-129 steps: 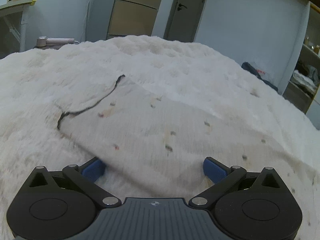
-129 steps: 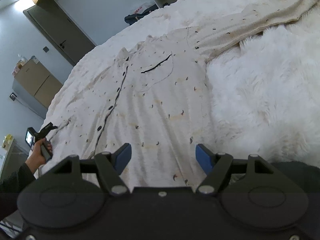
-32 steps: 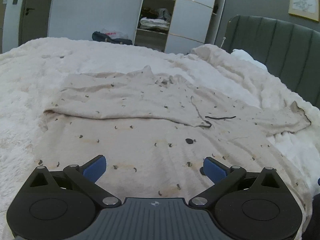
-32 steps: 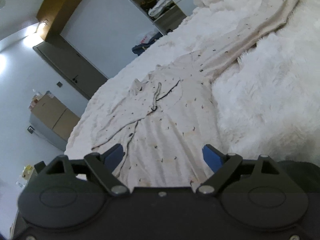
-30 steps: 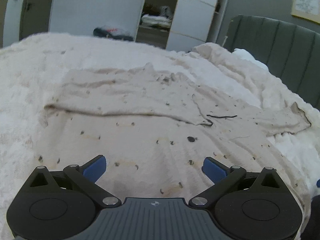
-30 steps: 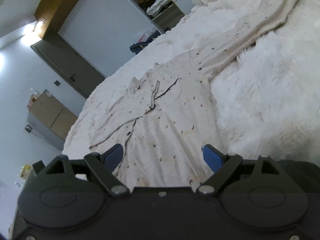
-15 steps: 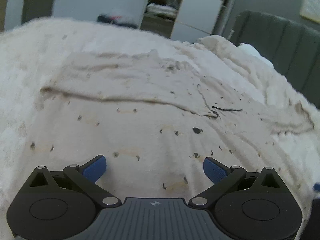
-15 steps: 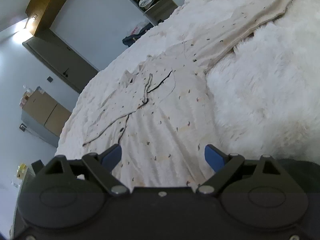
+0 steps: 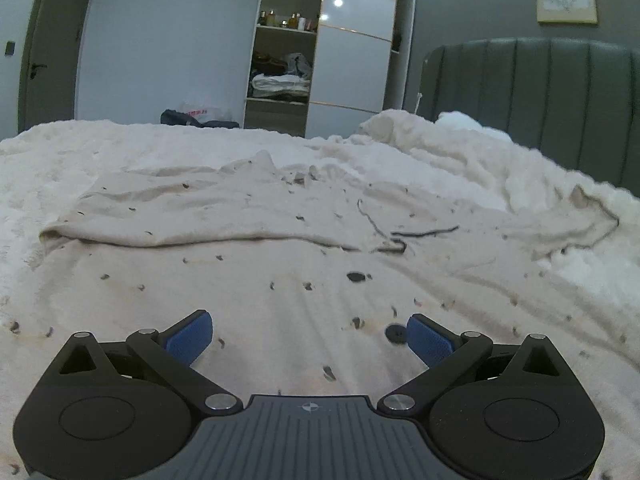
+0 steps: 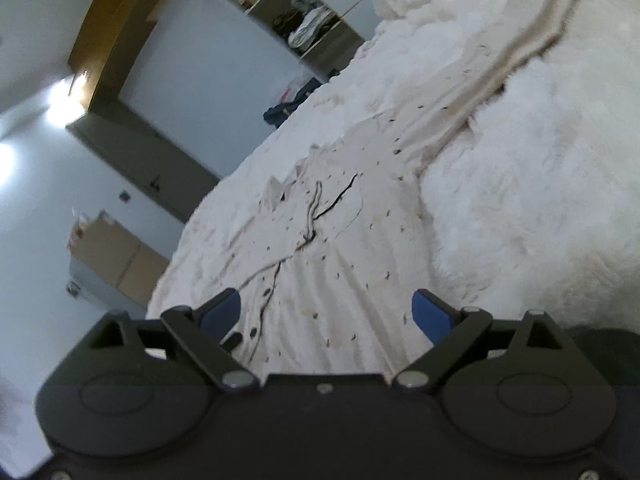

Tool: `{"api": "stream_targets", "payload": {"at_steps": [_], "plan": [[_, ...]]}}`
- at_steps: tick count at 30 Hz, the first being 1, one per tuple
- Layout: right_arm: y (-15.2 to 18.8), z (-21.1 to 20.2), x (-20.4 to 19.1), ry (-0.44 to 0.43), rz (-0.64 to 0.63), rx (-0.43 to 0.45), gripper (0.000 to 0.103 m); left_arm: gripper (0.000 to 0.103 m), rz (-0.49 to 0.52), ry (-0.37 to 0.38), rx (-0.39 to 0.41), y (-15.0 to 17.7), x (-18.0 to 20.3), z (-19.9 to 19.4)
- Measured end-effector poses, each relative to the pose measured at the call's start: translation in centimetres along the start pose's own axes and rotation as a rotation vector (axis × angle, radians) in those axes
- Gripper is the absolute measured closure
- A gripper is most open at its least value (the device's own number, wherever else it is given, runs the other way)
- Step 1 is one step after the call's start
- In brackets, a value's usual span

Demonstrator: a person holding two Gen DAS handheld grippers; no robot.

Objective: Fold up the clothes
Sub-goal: 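Grasp the shirt sleeve cuff with the right tool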

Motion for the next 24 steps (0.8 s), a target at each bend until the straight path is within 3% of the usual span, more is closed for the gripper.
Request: {"api": "stream_targets", "payload": {"at_steps": [5, 7, 10, 11, 17, 19, 22, 24], "plan": [[-2.2, -0.5, 0.7, -0.023, 0.012, 0.061, 0.010, 0.001, 0.050, 0.011, -0.017, 0.6, 0.9, 0.9], [-3.5, -0.7, 0.6, -0.029, -0.016, 0.099, 0.004, 0.000, 0.032, 0.034, -0.038, 0.8, 0.7, 1.3], [-8.3, -0.3, 1.8, 0.089, -0.127, 0.216, 0.000, 0.000, -0.022, 0.069, -0.066, 1.0, -0.1, 1.9], [-11.6, 0.4, 3.8, 0.195, -0.185, 0.286, 0.000, 0.000, -0.030, 0.074, -0.070, 1.1, -0.2, 2.0], [-21.6, 3.3, 13.6, 0.417, -0.093, 0.380, 0.003, 0.000, -0.034, 0.076, -0.080, 1.5, -0.2, 2.2], [-24.1, 4.3, 16.7, 0.510, -0.061, 0.383, 0.012, 0.000, -0.043, 0.083, -0.085, 1.5, -0.4, 2.3], [-27.2, 4.9, 20.8, 0.545, 0.031, 0.413, 0.023, 0.000, -0.060, 0.097, -0.092, 1.6, -0.6, 2.4], [-28.7, 4.5, 22.1, 0.495, 0.079, 0.471, 0.026, 0.000, -0.065, 0.101, -0.094, 1.6, -0.7, 2.5]]}}
Point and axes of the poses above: each gripper's, at about its wrist camera, not at the fingertips, and z roughly the way its jaws point, x to its right, y to its underside, the point moved 8 cm from there along z, roughly the way its jaws point, and after that the axes turned 5 degrees about -x, right-handed, at the moved point
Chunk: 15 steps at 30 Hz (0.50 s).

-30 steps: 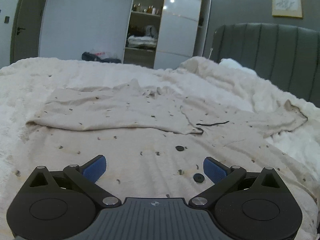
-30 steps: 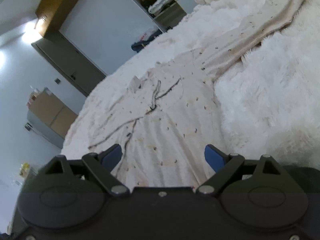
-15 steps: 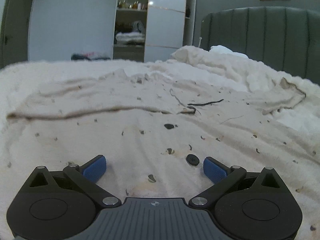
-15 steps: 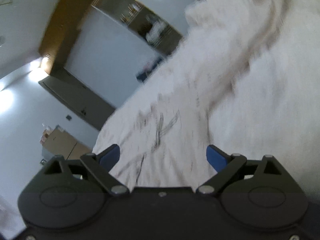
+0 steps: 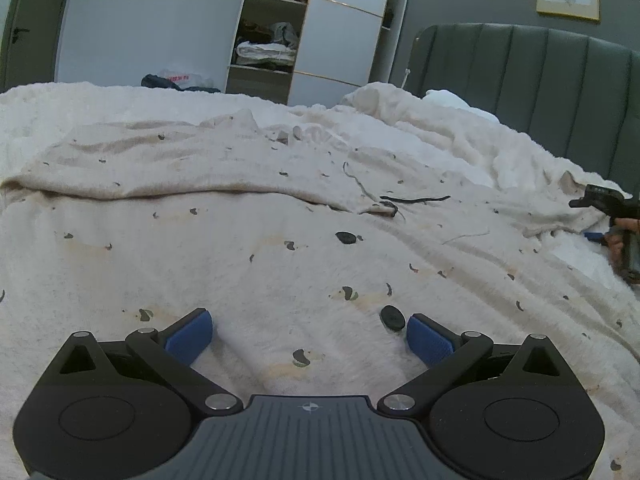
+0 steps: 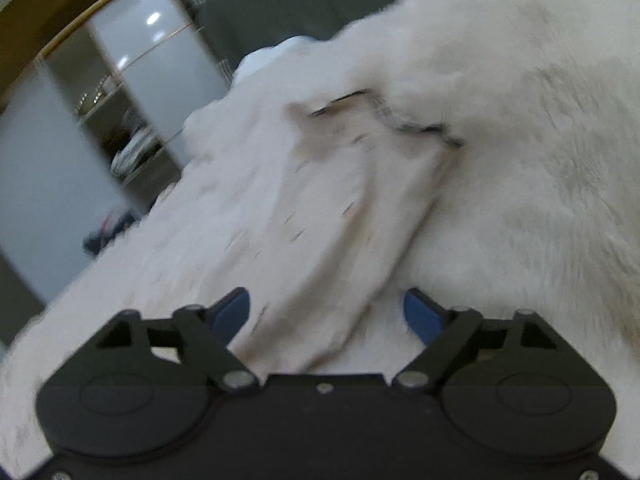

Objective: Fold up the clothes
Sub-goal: 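Grasp the shirt sleeve cuff with the right tool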

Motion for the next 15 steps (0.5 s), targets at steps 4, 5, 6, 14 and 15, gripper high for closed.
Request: {"api": "stream_targets", "payload": {"at_steps": [4, 5, 6, 14, 15], "plan": [[-1.5, -0.6, 1.0, -0.059, 0.129, 0.073, 0.026, 0.000, 0.001, 0.003, -0.004, -0.2, -0.2, 0.2], [-1.9, -0.8, 1.5, -0.080, 0.164, 0.109, 0.026, 0.000, 0.001, 0.004, -0.004, -0.2, -0.3, 0.3], [-2.4, -0.9, 2.4, -0.094, 0.203, 0.147, 0.028, 0.000, 0.001, 0.004, -0.004, -0.2, -0.3, 0.3], [-4.7, 0.0, 3.6, -0.151, 0.216, 0.143, 0.102, 0.000, -0.004, 0.007, -0.008, -0.3, -0.4, 0.4], [-5.1, -0.7, 3.1, -0.171, 0.193, 0.156, 0.102, 0.000, -0.002, 0.004, -0.008, -0.3, -0.3, 0.4]]}}
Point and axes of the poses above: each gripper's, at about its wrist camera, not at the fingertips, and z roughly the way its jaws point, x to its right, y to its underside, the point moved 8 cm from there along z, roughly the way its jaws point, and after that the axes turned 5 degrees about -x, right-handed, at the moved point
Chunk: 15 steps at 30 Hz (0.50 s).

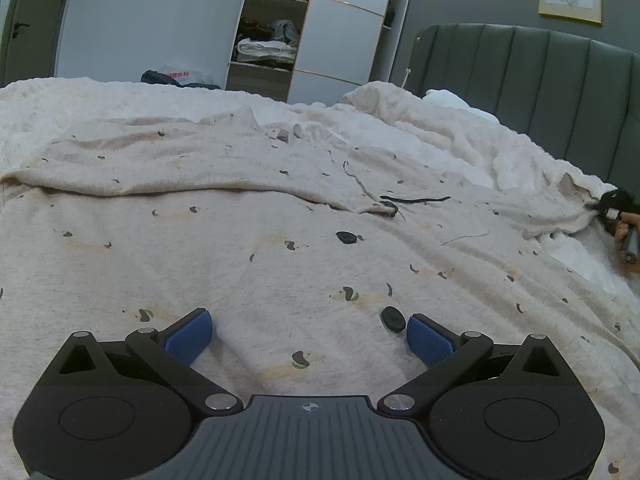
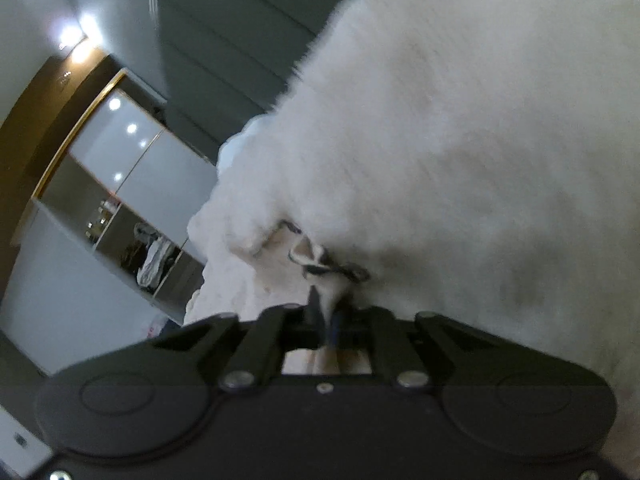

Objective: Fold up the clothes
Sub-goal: 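Grasp the shirt sleeve cuff with the right tool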

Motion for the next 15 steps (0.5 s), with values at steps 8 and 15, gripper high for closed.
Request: {"api": "stream_targets", "payload": {"at_steps": [8, 15], "plan": [[-3.1, -3.9, -10.3, -0.145, -0.149, 0.013, 0.102, 0.000, 0.009, -0.012, -0.005, -0.1, 0.2, -0.3], [-1.3, -1.7, -8.6, 0.042, -0.088, -0.200, 0.102, 0.000, 0.028, -0.044, -0.019, -0.9, 0.6, -0.8]]}}
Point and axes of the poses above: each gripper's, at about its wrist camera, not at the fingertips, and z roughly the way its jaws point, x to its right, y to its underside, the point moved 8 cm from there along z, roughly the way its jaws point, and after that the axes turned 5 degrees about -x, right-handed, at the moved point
